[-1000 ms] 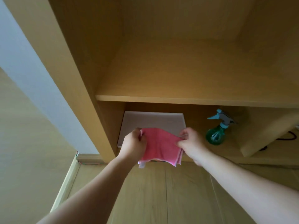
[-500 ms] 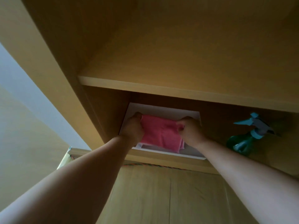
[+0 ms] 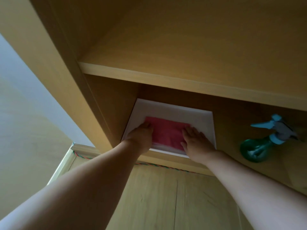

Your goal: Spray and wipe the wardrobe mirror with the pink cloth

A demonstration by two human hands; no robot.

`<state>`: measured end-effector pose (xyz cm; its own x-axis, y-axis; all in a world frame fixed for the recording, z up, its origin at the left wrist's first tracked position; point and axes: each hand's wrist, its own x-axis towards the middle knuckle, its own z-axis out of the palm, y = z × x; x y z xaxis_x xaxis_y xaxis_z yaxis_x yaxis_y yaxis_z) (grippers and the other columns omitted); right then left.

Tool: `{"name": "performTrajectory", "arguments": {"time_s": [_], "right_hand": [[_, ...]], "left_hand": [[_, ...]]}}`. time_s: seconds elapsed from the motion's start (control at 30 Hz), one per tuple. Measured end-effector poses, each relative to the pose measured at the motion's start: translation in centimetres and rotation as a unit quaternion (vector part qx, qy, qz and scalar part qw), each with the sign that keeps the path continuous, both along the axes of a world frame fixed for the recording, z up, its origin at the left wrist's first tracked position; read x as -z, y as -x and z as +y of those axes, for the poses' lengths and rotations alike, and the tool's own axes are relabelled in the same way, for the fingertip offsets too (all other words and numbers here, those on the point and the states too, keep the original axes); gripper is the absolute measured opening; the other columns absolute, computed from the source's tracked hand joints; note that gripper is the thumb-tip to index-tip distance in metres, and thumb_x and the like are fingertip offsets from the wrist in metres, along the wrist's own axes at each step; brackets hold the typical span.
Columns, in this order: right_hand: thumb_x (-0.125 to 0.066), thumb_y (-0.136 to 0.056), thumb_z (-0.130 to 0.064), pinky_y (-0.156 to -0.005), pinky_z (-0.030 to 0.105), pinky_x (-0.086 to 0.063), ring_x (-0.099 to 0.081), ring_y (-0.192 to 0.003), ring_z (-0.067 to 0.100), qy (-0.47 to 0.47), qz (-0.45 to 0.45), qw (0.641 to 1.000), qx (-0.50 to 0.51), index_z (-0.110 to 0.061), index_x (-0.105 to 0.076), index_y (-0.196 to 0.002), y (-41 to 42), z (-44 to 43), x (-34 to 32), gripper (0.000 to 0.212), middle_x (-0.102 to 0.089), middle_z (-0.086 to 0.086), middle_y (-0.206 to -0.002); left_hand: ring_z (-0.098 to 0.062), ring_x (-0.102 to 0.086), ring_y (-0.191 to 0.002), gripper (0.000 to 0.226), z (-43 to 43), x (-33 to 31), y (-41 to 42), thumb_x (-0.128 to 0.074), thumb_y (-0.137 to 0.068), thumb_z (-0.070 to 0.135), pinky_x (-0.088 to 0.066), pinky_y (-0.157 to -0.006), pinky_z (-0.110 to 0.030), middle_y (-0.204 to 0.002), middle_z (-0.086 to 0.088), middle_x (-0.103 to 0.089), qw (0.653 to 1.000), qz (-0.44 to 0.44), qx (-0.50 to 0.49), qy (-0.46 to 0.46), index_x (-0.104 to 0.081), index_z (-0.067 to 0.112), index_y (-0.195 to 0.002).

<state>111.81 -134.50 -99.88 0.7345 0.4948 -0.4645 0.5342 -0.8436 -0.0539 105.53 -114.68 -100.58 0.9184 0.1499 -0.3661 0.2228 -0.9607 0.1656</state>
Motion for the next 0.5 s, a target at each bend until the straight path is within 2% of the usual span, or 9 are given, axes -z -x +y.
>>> {"name": "performTrajectory", "arguments": {"time_s": [0.17, 0.27, 0.33, 0.4, 0.5], "right_hand": [[-0.017, -0.104, -0.037, -0.120, 0.040, 0.003, 0.014, -0.148, 0.025, 0.056, 0.012, 0.998, 0.005, -0.013, 0.011, -0.154, 0.5, -0.9, -0.4, 0.062, 0.022, 0.003, -0.160], [-0.017, -0.104, -0.040, -0.120, 0.040, 0.004, 0.017, -0.148, 0.026, 0.066, 0.022, 0.998, 0.006, -0.013, 0.012, -0.153, 1.2, -0.7, -1.3, 0.064, 0.024, 0.006, -0.159], [-0.018, -0.104, -0.042, -0.121, 0.041, 0.002, 0.015, -0.148, 0.027, 0.055, 0.034, 0.998, 0.012, -0.016, 0.007, -0.155, 1.8, -0.8, -2.1, 0.063, 0.021, 0.007, -0.160], [-0.021, -0.104, -0.040, -0.121, 0.041, -0.005, 0.005, -0.149, 0.029, 0.037, 0.041, 0.998, 0.006, -0.018, 0.001, -0.155, 3.0, -0.8, -3.1, 0.060, 0.011, 0.010, -0.162], [-0.032, -0.103, -0.038, -0.115, 0.041, -0.029, -0.028, -0.143, 0.031, -0.019, 0.041, 0.999, -0.001, -0.019, -0.013, -0.154, 5.0, -0.5, -4.6, 0.058, -0.023, 0.011, -0.159]], "left_hand": [[-0.026, -0.014, -0.146, 0.063, 0.2, 0.8, 0.7, -0.033, -0.094, 0.011, -0.030, -0.113, -0.044, -0.160, -0.010, -0.008, 0.999, 0.027, 0.010, -0.021, -0.009, 0.004, -0.152], [-0.026, -0.021, -0.144, 0.060, -0.3, -0.1, 2.1, -0.036, -0.094, 0.011, -0.035, -0.109, -0.049, -0.158, -0.008, -0.014, 1.000, 0.026, -0.016, -0.003, -0.019, 0.009, -0.151], [-0.026, -0.030, -0.139, 0.057, -0.7, -0.6, 3.1, -0.038, -0.093, 0.012, -0.038, -0.106, -0.047, -0.154, -0.006, -0.023, 0.999, 0.014, -0.033, 0.014, -0.025, 0.014, -0.149], [-0.027, -0.041, -0.132, 0.051, -1.2, -1.5, 4.4, -0.042, -0.094, 0.013, -0.042, -0.104, -0.042, -0.149, -0.007, -0.034, 0.998, -0.007, -0.044, 0.035, -0.033, 0.017, -0.145], [-0.027, -0.050, -0.122, 0.042, -1.8, -3.4, 6.5, -0.045, -0.095, 0.019, -0.047, -0.096, -0.038, -0.141, -0.004, -0.045, 0.995, -0.056, -0.066, 0.053, -0.043, 0.017, -0.138]]}}
